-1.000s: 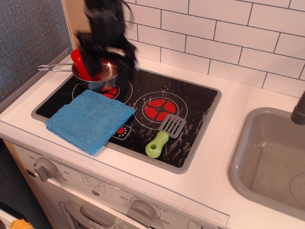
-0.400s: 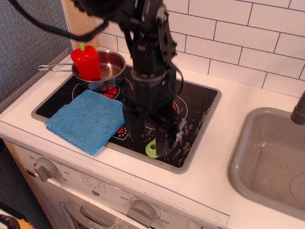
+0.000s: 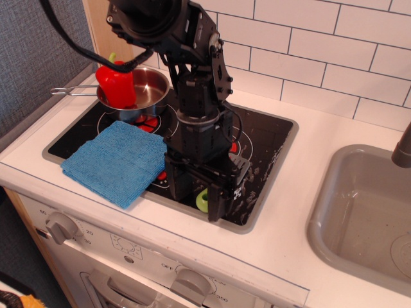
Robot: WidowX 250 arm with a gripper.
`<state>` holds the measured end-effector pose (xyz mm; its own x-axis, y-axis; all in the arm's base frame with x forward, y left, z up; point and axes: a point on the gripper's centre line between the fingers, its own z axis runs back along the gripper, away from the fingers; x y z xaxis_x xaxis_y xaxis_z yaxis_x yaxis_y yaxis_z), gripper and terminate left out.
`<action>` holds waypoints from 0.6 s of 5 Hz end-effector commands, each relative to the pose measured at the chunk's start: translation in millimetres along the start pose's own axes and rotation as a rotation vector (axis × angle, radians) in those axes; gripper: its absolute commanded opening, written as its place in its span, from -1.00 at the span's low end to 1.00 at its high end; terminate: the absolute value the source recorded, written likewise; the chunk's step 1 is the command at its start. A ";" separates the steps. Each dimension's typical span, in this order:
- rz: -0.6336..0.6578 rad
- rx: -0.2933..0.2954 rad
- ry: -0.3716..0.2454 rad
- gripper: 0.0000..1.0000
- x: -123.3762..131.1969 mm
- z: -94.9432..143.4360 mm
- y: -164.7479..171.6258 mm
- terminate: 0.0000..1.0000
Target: Move the green tool to the center back.
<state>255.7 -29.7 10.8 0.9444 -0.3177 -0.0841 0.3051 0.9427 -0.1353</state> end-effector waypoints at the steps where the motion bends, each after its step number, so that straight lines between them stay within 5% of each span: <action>1: 0.011 0.028 -0.080 -1.00 7.1 28.5 11.2 -1.00; 3: 0.030 0.051 -0.120 -1.00 17.6 46.0 21.8 -1.00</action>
<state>283.4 -15.3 31.6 0.9597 -0.2795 -0.0298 0.2750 0.9556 -0.1060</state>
